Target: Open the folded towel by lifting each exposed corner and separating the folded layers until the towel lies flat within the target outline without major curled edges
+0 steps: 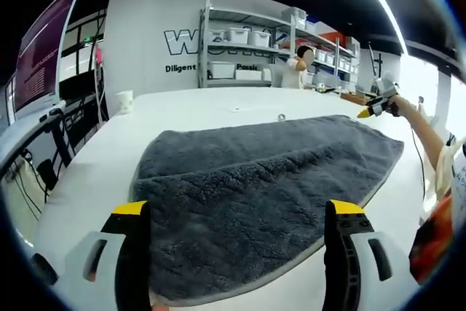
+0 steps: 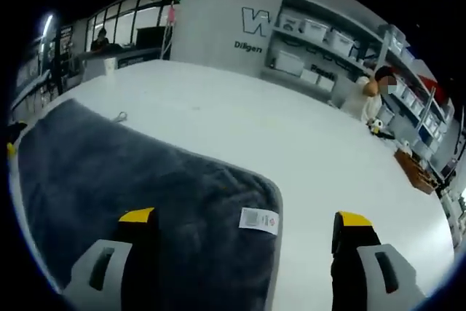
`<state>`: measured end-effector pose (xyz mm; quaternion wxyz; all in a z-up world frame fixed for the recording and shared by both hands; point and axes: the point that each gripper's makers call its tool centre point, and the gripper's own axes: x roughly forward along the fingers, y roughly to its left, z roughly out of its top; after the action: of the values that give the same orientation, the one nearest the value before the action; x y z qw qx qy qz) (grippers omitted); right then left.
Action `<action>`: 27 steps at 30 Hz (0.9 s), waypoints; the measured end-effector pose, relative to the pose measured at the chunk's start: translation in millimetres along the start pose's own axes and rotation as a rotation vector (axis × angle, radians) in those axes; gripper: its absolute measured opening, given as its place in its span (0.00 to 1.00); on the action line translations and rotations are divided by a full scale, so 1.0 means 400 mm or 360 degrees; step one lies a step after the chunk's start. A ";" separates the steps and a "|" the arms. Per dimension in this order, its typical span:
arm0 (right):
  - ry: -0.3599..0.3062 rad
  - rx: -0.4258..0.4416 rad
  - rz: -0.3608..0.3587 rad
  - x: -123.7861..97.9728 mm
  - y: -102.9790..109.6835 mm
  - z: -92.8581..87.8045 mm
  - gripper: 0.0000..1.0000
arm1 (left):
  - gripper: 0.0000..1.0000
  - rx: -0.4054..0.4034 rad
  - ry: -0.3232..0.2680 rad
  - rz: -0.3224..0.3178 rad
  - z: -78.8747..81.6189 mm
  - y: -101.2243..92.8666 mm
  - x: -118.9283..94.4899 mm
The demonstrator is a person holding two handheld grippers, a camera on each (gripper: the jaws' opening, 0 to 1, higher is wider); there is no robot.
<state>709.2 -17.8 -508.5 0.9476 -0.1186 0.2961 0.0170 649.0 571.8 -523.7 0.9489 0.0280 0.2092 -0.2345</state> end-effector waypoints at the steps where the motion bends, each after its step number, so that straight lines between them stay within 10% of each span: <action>1: -0.0014 -0.0005 0.0020 -0.008 0.012 0.002 0.99 | 0.98 -0.0003 -0.0001 0.0010 -0.001 0.005 -0.004; 27: -0.0214 -0.0044 0.0380 -0.110 0.261 0.031 0.99 | 0.93 -0.0070 0.0002 0.0171 -0.034 0.089 -0.078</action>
<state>669.2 88.4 -496.3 0.9548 -0.0942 0.2438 0.1417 634.9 618.9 -524.7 0.9604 0.0186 0.2131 -0.1787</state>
